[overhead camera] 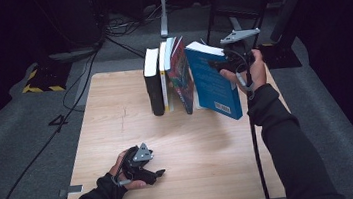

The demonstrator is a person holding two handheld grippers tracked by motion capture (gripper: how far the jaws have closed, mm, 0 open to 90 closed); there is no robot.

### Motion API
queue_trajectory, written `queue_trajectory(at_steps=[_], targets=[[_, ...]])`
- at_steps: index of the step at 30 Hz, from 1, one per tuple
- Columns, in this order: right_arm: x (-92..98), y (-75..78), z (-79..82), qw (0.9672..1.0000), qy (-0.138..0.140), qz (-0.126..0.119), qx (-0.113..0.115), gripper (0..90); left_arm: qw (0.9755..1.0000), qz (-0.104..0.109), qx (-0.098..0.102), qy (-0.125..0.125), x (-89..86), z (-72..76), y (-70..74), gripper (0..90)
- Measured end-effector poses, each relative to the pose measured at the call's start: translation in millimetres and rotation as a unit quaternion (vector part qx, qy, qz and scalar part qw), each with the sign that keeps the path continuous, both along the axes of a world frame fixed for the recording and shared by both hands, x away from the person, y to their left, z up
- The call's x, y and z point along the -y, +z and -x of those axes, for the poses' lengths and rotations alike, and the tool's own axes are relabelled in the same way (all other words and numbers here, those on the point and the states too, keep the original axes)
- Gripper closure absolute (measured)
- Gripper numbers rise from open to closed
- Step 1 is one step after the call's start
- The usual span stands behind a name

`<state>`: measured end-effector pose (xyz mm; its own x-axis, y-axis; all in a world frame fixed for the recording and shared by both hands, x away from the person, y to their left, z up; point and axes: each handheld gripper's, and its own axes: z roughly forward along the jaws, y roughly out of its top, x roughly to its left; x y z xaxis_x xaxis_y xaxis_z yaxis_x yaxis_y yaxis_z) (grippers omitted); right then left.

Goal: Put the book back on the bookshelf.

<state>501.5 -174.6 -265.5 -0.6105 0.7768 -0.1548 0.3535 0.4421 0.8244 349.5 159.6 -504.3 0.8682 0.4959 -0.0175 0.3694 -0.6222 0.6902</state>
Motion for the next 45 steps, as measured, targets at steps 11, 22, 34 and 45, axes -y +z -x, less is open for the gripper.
queue_trajectory(at_steps=[11,22,34,45], targets=[[4.2,-0.1,-24.8,0.9992,-0.037,-0.012,0.007,59.8,1.0,0.0,0.0,0.0,0.0,0.0,0.0,16.0],[-2.9,-13.3,-51.6,0.997,-0.072,-0.03,0.003,59.7,1.0,0.0,0.0,0.0,0.0,0.0,0.0,16.1],[-5.3,-27.3,-57.4,0.9957,-0.083,-0.04,0.01,59.5,1.0,0.0,0.0,0.0,0.0,0.0,0.0,16.1],[2.0,-35.7,-37.0,0.9953,-0.076,-0.051,0.03,59.2,1.0,0.001,0.0,-0.004,0.1,-1.0,-0.1,15.7]])
